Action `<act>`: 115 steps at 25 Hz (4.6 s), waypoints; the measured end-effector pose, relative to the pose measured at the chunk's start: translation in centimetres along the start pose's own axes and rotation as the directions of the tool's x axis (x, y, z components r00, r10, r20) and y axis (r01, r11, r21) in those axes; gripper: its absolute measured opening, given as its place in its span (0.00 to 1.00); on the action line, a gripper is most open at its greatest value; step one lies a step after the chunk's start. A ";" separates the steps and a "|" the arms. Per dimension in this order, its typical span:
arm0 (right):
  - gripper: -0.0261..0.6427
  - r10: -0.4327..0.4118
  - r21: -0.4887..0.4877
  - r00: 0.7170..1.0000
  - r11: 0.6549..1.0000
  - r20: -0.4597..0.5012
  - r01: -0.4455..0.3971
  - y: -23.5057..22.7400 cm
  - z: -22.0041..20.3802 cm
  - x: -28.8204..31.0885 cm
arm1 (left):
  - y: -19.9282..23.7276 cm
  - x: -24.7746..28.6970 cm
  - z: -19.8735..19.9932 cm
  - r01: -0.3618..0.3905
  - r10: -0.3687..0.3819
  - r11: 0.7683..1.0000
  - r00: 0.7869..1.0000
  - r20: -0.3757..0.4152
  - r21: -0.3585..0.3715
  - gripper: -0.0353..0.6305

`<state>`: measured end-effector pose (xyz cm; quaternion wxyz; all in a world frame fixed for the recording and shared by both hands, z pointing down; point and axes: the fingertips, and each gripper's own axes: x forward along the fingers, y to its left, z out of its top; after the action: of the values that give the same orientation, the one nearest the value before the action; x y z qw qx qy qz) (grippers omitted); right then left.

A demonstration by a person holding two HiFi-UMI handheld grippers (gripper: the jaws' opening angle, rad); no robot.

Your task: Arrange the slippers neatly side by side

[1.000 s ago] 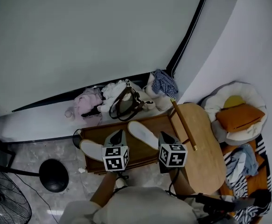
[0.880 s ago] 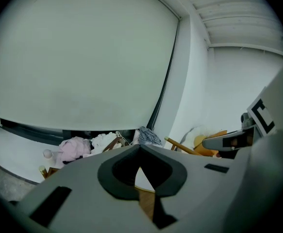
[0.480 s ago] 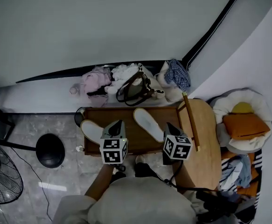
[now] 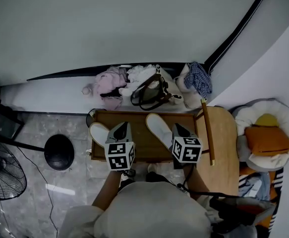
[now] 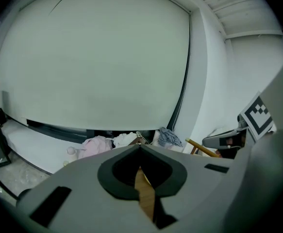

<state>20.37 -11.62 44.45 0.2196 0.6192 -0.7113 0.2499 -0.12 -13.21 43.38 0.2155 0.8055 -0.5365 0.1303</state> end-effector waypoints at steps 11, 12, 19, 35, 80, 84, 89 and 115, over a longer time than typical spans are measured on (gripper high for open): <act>0.09 0.073 -0.023 0.995 0.997 -0.075 -0.075 -0.7 -2.3 2.8 | -1.5 1.6 -4.3 -0.045 0.042 0.999 0.994 -0.103 -0.024 0.06; 0.09 0.077 -0.023 0.993 0.997 -0.084 -0.079 -0.8 -2.6 3.1 | -1.6 1.8 -4.7 -0.050 0.047 0.998 0.992 -0.114 -0.026 0.06; 0.09 0.105 -0.027 0.980 0.993 -0.169 -0.111 -1.1 -5.9 4.6 | -1.3 2.6 -8.2 -0.081 0.069 0.995 0.981 -0.179 -0.058 0.06; 0.09 0.135 -0.032 0.947 0.988 -0.292 -0.150 -1.5 -11.2 6.1 | -1.4 3.2 -13.7 -0.113 0.086 0.990 0.955 -0.284 -0.080 0.06; 0.25 0.196 -0.244 0.880 0.914 -0.432 -0.324 0.6 -13.7 12.9 | 1.4 2.0 -16.4 -0.261 0.206 0.956 0.924 -0.322 -0.136 0.06; 0.25 0.194 -0.233 0.874 0.918 -0.445 -0.322 0.5 -13.9 13.1 | 1.7 1.9 -16.6 -0.266 0.210 0.954 0.922 -0.326 -0.138 0.06; 0.19 0.192 -0.219 0.870 0.922 -0.455 -0.318 0.4 -14.1 13.3 | 1.6 2.2 -16.6 -0.264 0.208 0.955 0.921 -0.329 -0.135 0.06; 0.11 0.144 -0.114 0.899 0.971 -0.413 -0.208 -1.2 -11.9 11.4 | 0.5 2.8 -14.2 -0.189 0.163 0.980 0.941 -0.298 -0.060 0.06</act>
<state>20.00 -13.05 60.92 0.3849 0.4685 -0.7214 0.3345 0.83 -8.70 57.05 0.3147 0.7160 -0.5739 0.2426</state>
